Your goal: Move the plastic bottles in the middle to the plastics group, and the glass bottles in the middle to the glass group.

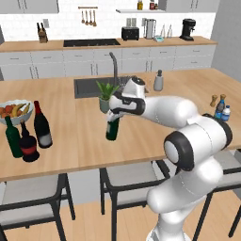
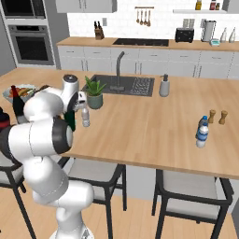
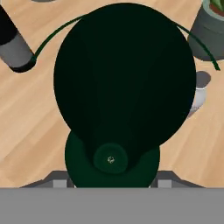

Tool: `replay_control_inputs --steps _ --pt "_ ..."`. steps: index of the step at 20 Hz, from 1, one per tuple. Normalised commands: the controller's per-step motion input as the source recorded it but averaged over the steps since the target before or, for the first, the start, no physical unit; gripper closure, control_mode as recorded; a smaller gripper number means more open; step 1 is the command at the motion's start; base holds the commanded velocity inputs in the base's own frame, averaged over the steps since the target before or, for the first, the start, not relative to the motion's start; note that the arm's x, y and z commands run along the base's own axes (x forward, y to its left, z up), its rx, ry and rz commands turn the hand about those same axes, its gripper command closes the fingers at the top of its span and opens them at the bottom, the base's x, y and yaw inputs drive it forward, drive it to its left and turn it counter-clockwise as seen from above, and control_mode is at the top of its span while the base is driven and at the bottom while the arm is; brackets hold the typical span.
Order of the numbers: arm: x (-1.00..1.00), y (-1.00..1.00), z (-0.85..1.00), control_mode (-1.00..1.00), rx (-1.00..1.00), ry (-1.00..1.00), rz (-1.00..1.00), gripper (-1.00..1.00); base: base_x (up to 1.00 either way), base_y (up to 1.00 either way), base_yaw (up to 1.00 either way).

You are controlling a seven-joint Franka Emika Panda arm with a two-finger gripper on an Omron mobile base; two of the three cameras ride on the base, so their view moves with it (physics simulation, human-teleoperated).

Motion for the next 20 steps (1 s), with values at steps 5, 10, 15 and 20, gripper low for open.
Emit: replay_control_inputs --steps 5,10,15,20 --pt "0.00 1.00 0.00 -1.00 -0.08 0.02 0.33 1.00 0.00 0.00 0.00" --pt "0.00 0.96 -0.02 -1.00 -0.07 -0.01 0.29 1.00 0.00 0.00 0.00" --pt "0.00 0.74 -0.10 -1.00 -0.02 -0.11 0.21 1.00 0.00 0.00 0.00" --pt "0.00 0.52 -0.05 -1.00 -0.02 -0.13 0.14 1.00 0.00 0.00 0.00"
